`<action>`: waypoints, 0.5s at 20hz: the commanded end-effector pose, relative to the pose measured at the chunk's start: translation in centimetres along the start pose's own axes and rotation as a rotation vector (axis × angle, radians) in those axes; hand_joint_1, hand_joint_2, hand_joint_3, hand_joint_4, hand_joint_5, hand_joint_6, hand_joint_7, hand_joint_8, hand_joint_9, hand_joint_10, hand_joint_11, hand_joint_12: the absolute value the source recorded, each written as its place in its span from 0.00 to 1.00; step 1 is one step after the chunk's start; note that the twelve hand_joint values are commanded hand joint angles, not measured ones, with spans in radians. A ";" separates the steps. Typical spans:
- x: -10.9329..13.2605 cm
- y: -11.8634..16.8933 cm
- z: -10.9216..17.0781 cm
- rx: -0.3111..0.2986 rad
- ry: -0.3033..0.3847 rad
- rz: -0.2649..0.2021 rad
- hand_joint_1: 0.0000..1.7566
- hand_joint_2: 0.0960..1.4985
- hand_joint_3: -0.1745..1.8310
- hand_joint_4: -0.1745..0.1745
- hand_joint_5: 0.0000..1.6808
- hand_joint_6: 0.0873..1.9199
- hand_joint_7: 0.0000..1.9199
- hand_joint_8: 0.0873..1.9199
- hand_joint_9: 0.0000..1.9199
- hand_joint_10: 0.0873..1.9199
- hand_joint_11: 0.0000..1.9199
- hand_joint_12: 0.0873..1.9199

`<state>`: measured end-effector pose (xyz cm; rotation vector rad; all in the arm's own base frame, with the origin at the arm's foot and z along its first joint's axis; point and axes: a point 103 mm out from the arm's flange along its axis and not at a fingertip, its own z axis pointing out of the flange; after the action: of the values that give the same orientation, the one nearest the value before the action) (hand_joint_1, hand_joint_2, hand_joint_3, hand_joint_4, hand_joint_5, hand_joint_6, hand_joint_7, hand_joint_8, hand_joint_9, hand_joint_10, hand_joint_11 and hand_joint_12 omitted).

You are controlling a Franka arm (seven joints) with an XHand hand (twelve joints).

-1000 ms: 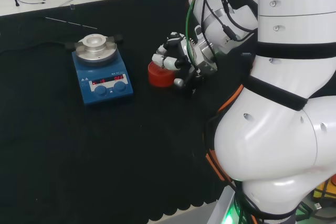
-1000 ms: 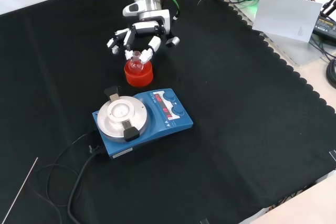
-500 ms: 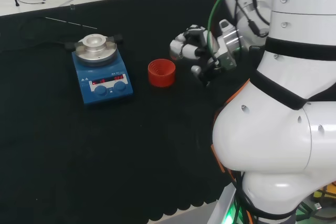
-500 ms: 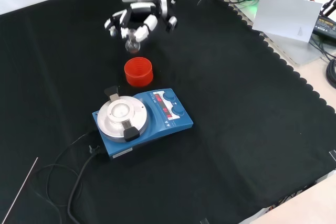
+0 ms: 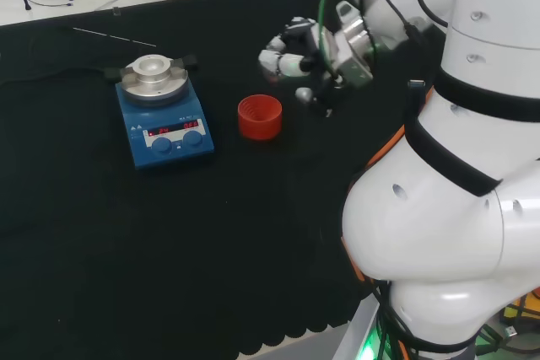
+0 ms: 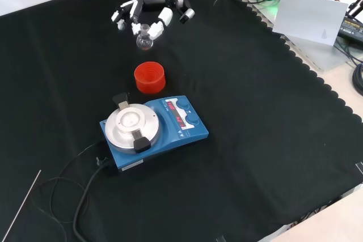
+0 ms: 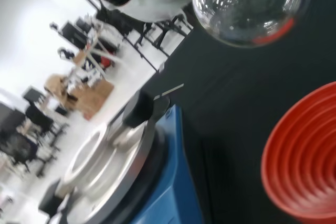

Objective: Pick up the round-bottom flask.

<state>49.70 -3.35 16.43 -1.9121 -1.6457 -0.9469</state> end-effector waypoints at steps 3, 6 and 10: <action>6.2 -1.2 -0.3 0.065 -0.136 -0.077 0.62 0.49 0.32 1.00 0.72 0.35 0.13 0.23 0.25 0.25 0.00 0.68; 6.6 -1.2 -0.3 0.073 -0.141 -0.081 0.62 0.49 0.32 1.00 0.72 0.35 0.13 0.23 0.25 0.25 0.00 0.68; 6.9 -0.9 -0.3 0.078 -0.153 -0.078 0.62 0.49 0.32 1.00 0.72 0.35 0.13 0.23 0.25 0.25 0.00 0.68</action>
<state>49.28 0.47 21.47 -1.9302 -1.8128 -0.8040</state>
